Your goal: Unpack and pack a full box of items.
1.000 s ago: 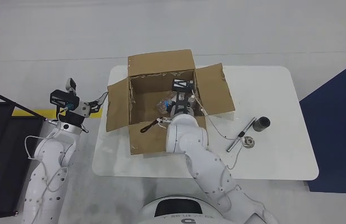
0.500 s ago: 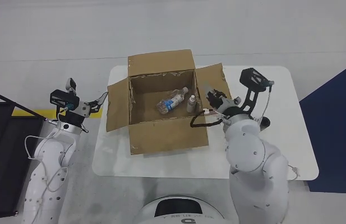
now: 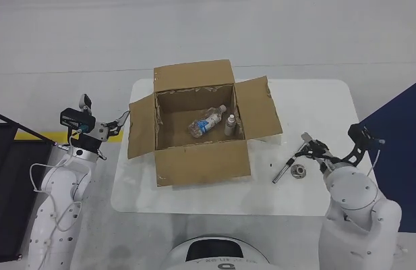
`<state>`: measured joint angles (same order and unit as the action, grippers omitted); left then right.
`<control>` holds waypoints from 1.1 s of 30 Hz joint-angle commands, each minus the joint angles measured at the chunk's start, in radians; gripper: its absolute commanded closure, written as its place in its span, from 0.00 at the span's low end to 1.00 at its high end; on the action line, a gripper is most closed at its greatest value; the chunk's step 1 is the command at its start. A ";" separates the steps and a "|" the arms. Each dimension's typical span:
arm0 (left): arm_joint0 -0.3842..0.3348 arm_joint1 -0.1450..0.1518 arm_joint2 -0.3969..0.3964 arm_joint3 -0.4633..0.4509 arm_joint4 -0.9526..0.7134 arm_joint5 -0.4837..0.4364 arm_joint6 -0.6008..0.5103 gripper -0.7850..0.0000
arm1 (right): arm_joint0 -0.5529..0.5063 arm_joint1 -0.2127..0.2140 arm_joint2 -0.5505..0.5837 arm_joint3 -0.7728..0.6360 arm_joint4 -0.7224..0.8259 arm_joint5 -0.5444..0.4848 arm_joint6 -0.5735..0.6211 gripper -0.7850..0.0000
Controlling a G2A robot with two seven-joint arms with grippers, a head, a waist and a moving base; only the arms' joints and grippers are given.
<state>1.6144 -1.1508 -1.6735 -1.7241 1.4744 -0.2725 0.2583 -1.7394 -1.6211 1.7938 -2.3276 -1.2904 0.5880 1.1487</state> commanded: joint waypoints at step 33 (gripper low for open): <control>0.000 0.000 0.000 0.000 0.000 0.000 0.000 0.00 | 0.216 -0.050 0.025 0.461 -0.386 -0.157 0.240 0.66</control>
<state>1.6144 -1.1508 -1.6735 -1.7241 1.4744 -0.2725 0.2583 -1.5243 -1.6691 1.8201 -1.8694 -1.6743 0.4313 1.3888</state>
